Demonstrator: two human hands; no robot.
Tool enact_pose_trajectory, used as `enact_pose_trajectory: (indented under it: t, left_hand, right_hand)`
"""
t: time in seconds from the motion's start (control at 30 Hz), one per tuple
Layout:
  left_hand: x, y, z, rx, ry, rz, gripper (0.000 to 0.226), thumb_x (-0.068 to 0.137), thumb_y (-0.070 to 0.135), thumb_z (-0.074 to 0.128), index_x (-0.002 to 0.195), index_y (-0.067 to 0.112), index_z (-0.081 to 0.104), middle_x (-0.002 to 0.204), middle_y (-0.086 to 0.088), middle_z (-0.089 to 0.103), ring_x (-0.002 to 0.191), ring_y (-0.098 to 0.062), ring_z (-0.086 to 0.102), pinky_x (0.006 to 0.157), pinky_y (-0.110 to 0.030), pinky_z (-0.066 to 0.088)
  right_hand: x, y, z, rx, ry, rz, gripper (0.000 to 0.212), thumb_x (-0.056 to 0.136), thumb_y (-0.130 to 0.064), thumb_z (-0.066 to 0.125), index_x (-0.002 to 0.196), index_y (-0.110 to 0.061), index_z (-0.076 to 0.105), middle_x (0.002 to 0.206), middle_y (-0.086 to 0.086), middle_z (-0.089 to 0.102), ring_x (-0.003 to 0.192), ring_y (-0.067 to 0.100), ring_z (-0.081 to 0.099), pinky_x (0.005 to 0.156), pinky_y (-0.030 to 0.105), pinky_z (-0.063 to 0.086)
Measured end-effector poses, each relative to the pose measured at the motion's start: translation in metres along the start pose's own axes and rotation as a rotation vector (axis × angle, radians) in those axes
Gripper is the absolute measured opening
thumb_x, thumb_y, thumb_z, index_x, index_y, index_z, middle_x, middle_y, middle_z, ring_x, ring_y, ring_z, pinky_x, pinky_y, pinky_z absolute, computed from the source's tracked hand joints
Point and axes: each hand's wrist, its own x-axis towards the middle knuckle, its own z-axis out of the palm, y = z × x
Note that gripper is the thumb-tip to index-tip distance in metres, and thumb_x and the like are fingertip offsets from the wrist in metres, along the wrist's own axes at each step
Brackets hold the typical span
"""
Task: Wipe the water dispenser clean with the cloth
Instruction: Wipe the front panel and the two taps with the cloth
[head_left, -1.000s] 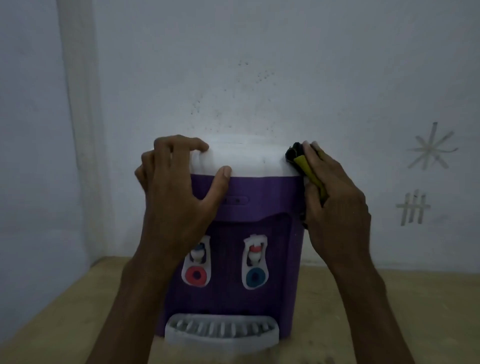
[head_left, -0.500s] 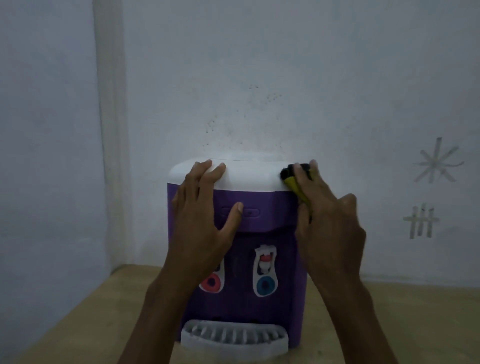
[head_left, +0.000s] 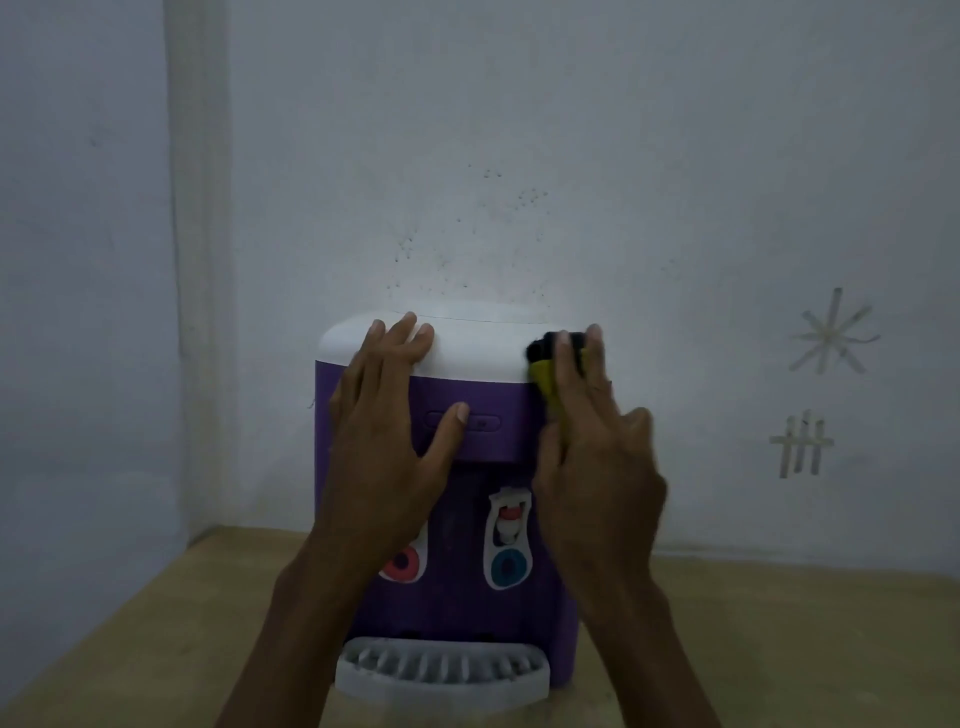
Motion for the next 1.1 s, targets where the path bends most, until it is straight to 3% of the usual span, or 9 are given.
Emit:
enact_pose_trajectory:
  t: [0.1,0.4,0.5,0.6,0.7,0.87,0.97,1.1]
  left_hand:
    - [-0.001,0.000,0.001,-0.052,-0.009,-0.016,0.063,0.097,0.037,0.064,0.153,0.023,0.037,0.167,0.008,0.028,0.158,-0.009,0.012,0.127,-0.044,0.015]
    - [0.000,0.001,-0.004,-0.096,0.000,-0.024,0.063,0.095,0.034,0.067,0.151,0.025,0.039,0.165,0.010,0.031,0.156,-0.007,0.015,0.126,-0.043,0.020]
    - [0.000,0.004,-0.003,-0.149,-0.013,-0.044,0.065,0.095,0.023,0.072,0.151,0.025,0.039,0.165,0.012,0.028,0.157,-0.005,0.010,0.128,-0.044,0.019]
    - [-0.001,0.003,-0.003,-0.144,-0.035,-0.037,0.066,0.096,0.022,0.070,0.153,0.022,0.037,0.167,0.012,0.024,0.157,-0.005,0.007,0.129,-0.042,0.016]
    - [-0.002,0.003,-0.005,-0.140,-0.054,-0.034,0.068,0.096,0.024,0.068,0.156,0.021,0.036,0.168,0.011,0.023,0.158,-0.004,0.005,0.129,-0.040,0.015]
    - [-0.003,0.004,-0.006,-0.146,-0.046,-0.035,0.066,0.097,0.023,0.069,0.154,0.026,0.035,0.167,0.015,0.021,0.157,-0.004,0.004,0.128,-0.049,0.017]
    - [-0.003,0.004,-0.004,-0.149,-0.041,-0.024,0.068,0.097,0.021,0.069,0.154,0.027,0.032,0.166,0.017,0.019,0.158,-0.005,0.004,0.127,-0.055,0.019]
    - [-0.004,-0.001,-0.003,-0.162,-0.051,0.001,0.064,0.100,0.020,0.065,0.155,0.024,0.033,0.167,0.014,0.020,0.158,-0.008,0.006,0.126,-0.059,0.018]
  right_hand:
    - [-0.010,-0.021,0.002,0.012,-0.021,-0.108,0.074,0.098,-0.021,0.049,0.164,-0.032,0.020,0.172,-0.010,0.012,0.086,0.015,0.044,0.048,0.018,0.044]
    - [0.000,0.014,0.004,-0.031,0.039,0.001,0.075,0.098,-0.007,0.057,0.162,-0.030,0.028,0.170,-0.006,0.023,0.074,0.016,0.044,0.041,0.016,0.027]
    - [-0.006,-0.005,0.006,0.017,0.023,-0.035,0.072,0.098,-0.009,0.054,0.163,-0.028,0.027,0.171,-0.004,0.019,0.079,0.019,0.050,0.045,0.019,0.038]
    - [-0.014,-0.021,0.008,0.036,0.002,-0.113,0.073,0.096,-0.011,0.054,0.162,-0.031,0.029,0.171,-0.006,0.019,0.075,0.013,0.044,0.046,0.015,0.033]
    - [-0.010,-0.010,0.007,0.044,-0.001,-0.063,0.075,0.098,-0.011,0.056,0.162,-0.037,0.027,0.170,-0.013,0.018,0.075,0.013,0.045,0.043,0.017,0.037]
    - [-0.005,0.001,0.004,0.033,0.030,0.040,0.071,0.100,-0.012,0.055,0.161,-0.037,0.028,0.170,-0.012,0.019,0.079,0.017,0.055,0.043,0.021,0.041]
    - [-0.010,-0.021,0.002,0.061,0.022,-0.002,0.073,0.095,-0.011,0.057,0.160,-0.032,0.033,0.170,-0.007,0.024,0.084,0.023,0.060,0.047,0.027,0.054]
    - [-0.020,-0.050,0.009,0.043,-0.025,-0.129,0.076,0.087,-0.011,0.062,0.156,-0.034,0.042,0.169,-0.004,0.026,0.078,0.018,0.050,0.048,0.018,0.035]
